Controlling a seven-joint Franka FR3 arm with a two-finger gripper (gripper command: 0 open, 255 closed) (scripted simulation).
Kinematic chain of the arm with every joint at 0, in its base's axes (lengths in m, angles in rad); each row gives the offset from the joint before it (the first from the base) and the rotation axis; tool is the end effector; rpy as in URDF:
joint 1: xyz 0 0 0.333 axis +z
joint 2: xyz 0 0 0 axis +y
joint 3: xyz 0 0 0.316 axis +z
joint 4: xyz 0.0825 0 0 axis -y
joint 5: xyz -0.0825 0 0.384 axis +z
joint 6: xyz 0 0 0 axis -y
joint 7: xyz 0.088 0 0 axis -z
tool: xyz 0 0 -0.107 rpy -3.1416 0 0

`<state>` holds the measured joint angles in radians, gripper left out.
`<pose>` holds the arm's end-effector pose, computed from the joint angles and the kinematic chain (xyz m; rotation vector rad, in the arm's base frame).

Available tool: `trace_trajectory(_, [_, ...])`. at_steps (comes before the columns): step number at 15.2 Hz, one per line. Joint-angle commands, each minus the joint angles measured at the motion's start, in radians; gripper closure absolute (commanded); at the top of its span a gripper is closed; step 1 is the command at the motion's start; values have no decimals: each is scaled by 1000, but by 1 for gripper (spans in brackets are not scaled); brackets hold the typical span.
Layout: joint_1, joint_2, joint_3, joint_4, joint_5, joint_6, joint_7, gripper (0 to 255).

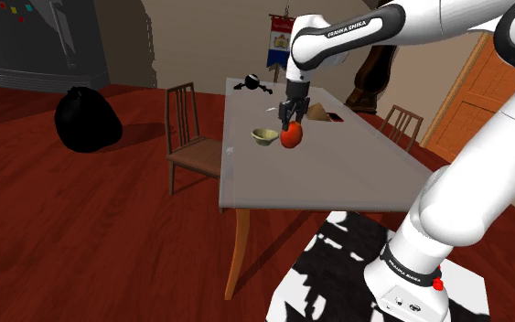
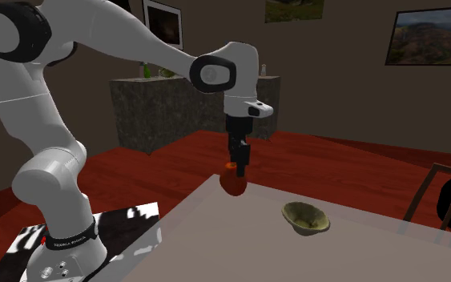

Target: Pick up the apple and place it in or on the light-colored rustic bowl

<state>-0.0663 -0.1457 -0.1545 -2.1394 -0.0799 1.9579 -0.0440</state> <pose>0.4904 -0.1176 0.4644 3.0872 -0.2214 -0.0674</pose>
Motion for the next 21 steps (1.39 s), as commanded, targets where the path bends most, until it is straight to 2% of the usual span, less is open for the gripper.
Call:
trace_trajectory(1, [0, -4, 1, 22, 0, -27, -1, 255])
trace_trajectory(12, [2, -24, 4, 143, 1, -167, -6, 255])
trace_trajectory(21, [-58, 319, -59, 597, 61, -277, -146, 255])
